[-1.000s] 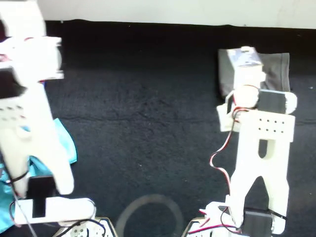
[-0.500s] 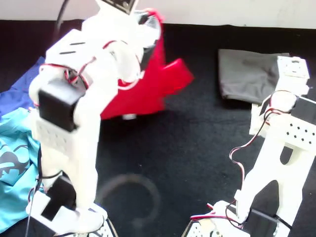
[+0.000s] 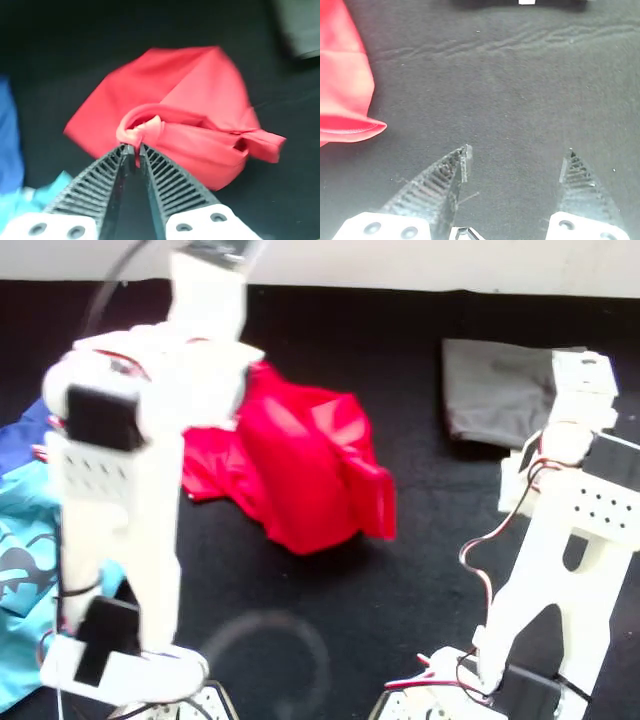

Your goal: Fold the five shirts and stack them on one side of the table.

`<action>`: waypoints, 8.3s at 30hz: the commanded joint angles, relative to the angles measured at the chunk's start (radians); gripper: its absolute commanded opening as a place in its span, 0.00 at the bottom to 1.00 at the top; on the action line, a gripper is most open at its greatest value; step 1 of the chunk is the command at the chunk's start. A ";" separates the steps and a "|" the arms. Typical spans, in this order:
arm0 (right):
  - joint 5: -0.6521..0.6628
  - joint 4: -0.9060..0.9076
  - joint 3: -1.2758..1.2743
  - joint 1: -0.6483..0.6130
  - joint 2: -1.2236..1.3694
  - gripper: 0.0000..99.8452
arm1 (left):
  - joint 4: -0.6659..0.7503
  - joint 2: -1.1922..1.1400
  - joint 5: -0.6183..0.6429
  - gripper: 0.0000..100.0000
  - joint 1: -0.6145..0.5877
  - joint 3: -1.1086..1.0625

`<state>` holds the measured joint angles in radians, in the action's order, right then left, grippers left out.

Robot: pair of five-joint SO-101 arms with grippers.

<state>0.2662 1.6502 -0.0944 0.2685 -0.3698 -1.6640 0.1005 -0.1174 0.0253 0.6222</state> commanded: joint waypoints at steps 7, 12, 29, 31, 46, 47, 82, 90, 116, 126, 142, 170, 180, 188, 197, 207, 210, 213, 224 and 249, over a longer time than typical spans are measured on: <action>0.011 -0.005 -0.002 -0.386 -0.027 0.28 | 0.322 0.030 0.002 0.01 -0.406 -0.417; 0.011 -0.051 -0.097 -0.674 -0.024 0.28 | 0.370 0.030 -0.103 0.01 -0.429 -0.449; -0.081 -0.627 -0.473 -0.892 0.245 0.42 | 0.373 0.041 -0.107 0.01 -0.429 -0.441; -0.081 -0.630 -0.404 -0.880 0.321 0.42 | 0.371 0.041 -0.107 0.01 -0.430 -0.441; -0.078 -0.426 0.170 -0.638 0.453 0.01 | 0.365 0.045 -0.107 0.01 -0.341 -0.417; -0.078 -0.395 0.216 -0.621 0.453 0.01 | 0.365 0.051 -0.107 0.01 -0.328 -0.401; -0.081 -0.507 0.051 -0.802 0.684 0.07 | 0.473 0.226 -0.110 0.01 -0.318 -0.598; -0.080 -0.334 0.275 -0.710 0.584 0.01 | 0.476 0.228 -0.109 0.01 -0.314 -0.644; 0.009 0.030 0.486 -0.601 0.067 0.01 | 0.129 0.225 -0.107 0.01 -0.150 -0.159; 0.009 0.025 0.137 -0.989 0.073 0.09 | 0.428 0.225 -0.109 0.01 -0.424 -0.753; 0.009 -0.050 0.176 -0.763 0.076 0.25 | 0.387 0.237 -0.104 0.19 -0.628 -0.774; 0.008 -0.341 -0.125 -0.134 0.064 0.25 | 0.187 0.044 0.233 0.22 0.467 -0.839; 0.009 -0.341 -0.127 -0.128 0.064 0.25 | 0.213 -0.186 0.244 0.23 0.519 -0.704; 0.009 -0.298 -0.127 -0.125 0.065 0.25 | 0.281 -0.372 0.241 0.23 0.478 -0.608; 0.009 -0.294 -0.127 -0.125 0.068 0.25 | 0.276 -0.394 0.238 0.21 0.421 -0.615; 0.009 -0.302 -0.127 -0.130 0.073 0.25 | 0.275 -0.394 0.236 0.17 0.410 -0.650; 0.009 -0.295 -0.127 -0.130 0.073 0.25 | 0.273 -0.392 0.236 0.14 0.410 -0.650; 0.008 -0.294 -0.127 -0.127 0.073 0.25 | 0.270 -0.381 0.236 0.01 0.410 -0.639; 0.003 -0.294 -0.147 -0.179 0.074 0.25 | -0.043 -0.380 0.236 0.01 0.117 -0.335; -0.126 -0.527 -0.344 -0.751 0.315 0.25 | -0.098 -0.025 -0.026 0.01 -0.472 -0.320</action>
<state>0.1481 1.1132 -0.4580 -0.4327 -0.0629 -1.7576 0.0222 -0.1358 -0.4350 0.3122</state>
